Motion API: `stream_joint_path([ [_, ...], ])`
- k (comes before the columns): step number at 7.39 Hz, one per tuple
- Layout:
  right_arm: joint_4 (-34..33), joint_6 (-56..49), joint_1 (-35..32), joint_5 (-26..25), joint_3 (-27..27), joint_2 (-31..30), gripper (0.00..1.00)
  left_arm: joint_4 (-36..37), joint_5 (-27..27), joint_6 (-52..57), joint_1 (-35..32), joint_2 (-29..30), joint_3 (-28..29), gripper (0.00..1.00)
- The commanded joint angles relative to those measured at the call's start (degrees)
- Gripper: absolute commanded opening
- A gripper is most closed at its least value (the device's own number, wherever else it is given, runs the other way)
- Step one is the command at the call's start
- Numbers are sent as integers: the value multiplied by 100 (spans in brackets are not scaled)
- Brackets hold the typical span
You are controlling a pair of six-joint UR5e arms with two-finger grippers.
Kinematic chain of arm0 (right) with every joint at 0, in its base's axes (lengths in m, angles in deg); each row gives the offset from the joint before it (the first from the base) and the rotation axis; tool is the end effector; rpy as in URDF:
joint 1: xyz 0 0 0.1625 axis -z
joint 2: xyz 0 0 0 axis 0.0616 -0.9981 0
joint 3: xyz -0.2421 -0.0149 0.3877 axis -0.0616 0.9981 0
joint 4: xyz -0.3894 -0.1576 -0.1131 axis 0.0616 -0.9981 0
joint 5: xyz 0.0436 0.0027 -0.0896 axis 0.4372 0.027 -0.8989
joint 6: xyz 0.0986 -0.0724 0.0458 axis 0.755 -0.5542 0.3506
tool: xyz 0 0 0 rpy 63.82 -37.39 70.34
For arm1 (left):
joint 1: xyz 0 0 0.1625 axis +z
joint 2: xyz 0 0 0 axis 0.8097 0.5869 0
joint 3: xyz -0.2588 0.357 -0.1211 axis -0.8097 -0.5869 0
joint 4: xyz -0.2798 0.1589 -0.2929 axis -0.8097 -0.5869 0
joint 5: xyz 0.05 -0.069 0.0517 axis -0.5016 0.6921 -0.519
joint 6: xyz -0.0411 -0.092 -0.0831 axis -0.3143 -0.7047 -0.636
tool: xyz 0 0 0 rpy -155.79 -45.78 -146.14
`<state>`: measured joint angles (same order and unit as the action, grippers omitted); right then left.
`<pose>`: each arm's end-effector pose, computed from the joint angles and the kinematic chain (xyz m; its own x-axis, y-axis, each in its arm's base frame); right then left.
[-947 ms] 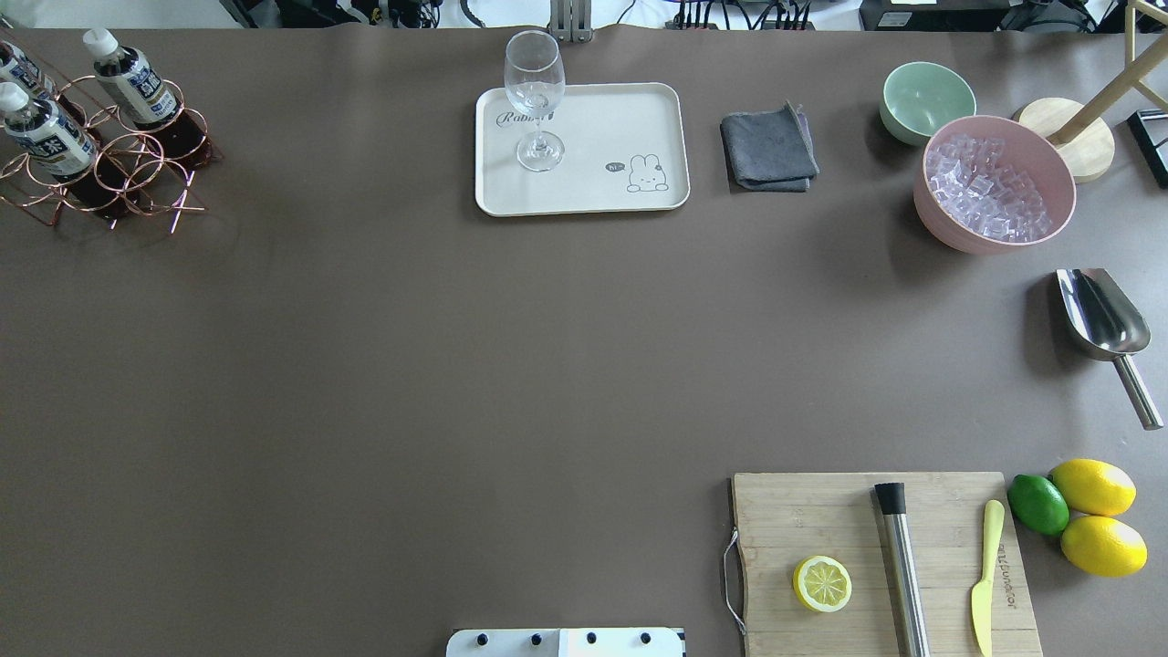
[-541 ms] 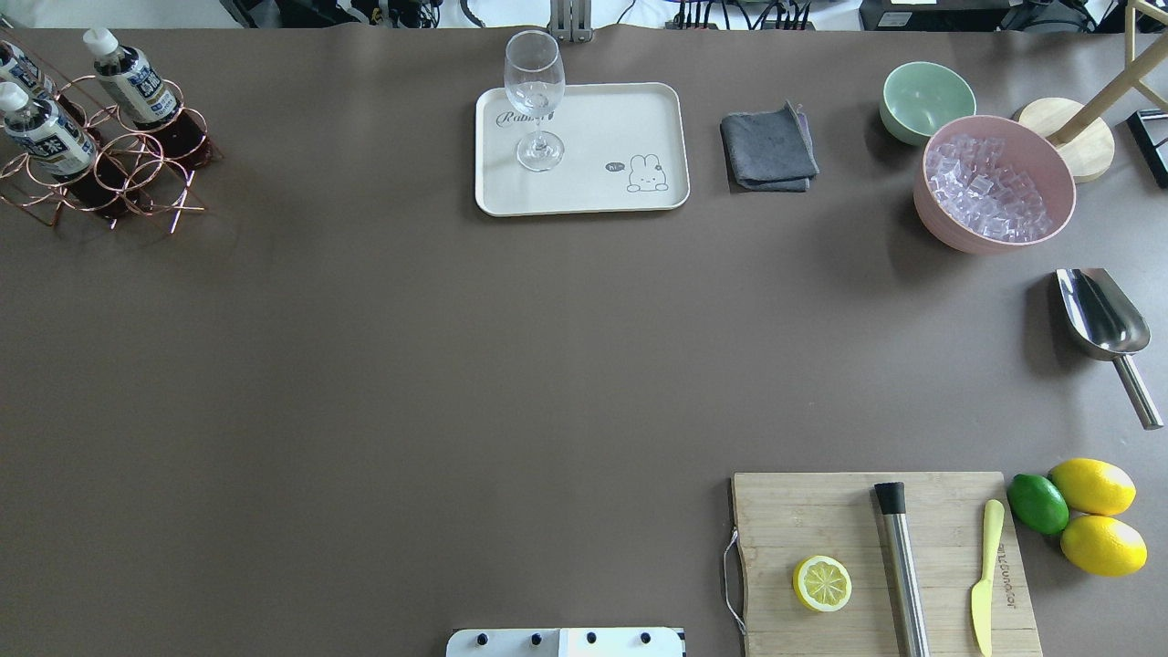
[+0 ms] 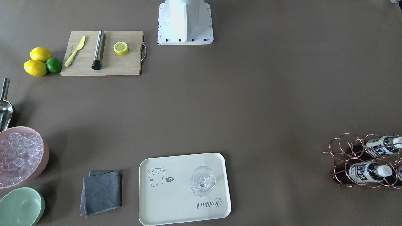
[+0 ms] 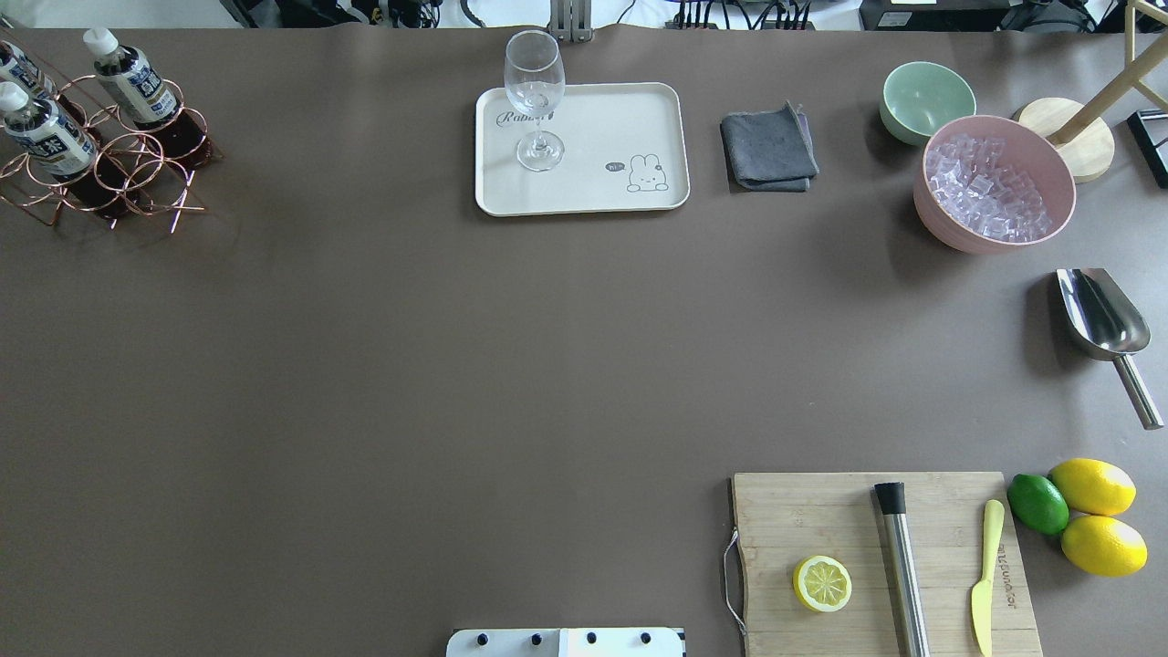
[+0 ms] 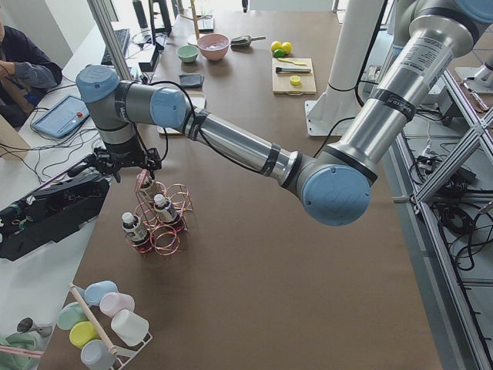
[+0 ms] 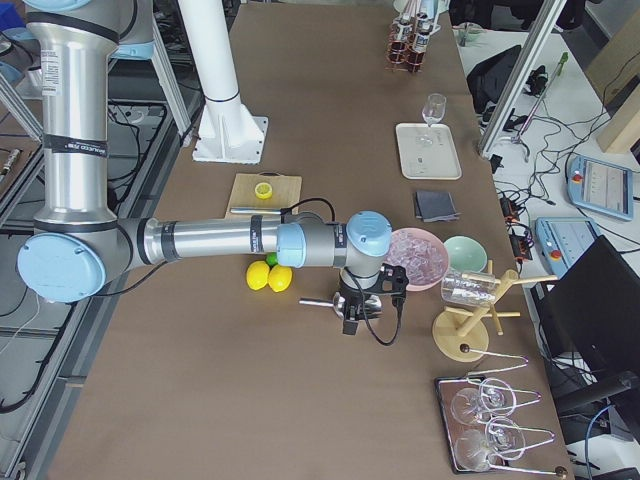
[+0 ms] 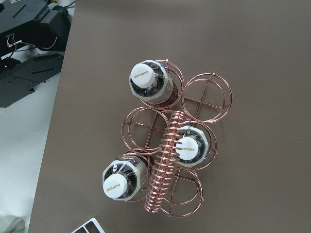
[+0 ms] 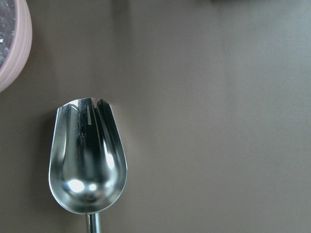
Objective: Take tea from basket to plate
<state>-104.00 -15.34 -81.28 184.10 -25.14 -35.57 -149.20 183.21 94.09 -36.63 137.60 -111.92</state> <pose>0.0035 -0.4886 0.6757 0.7556 0.0672 0.6516 -0.0253 0.9970 -0.0734 -0.0496 -0.7310 0.4558 0.2113 0.9746 -0.0742 -0.6743 0.2003 0.7107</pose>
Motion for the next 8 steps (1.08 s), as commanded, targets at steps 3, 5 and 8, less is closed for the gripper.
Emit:
stream_joint_path([
  [3,0,0,0,-17,0,2,100,-641,14,33,307,256,588,96],
  [5,0,0,0,-17,0,2,100,-668,14,7,412,274,589,93],
  [8,0,0,0,-25,0,2,100,-940,14,51,483,117,546,92],
])
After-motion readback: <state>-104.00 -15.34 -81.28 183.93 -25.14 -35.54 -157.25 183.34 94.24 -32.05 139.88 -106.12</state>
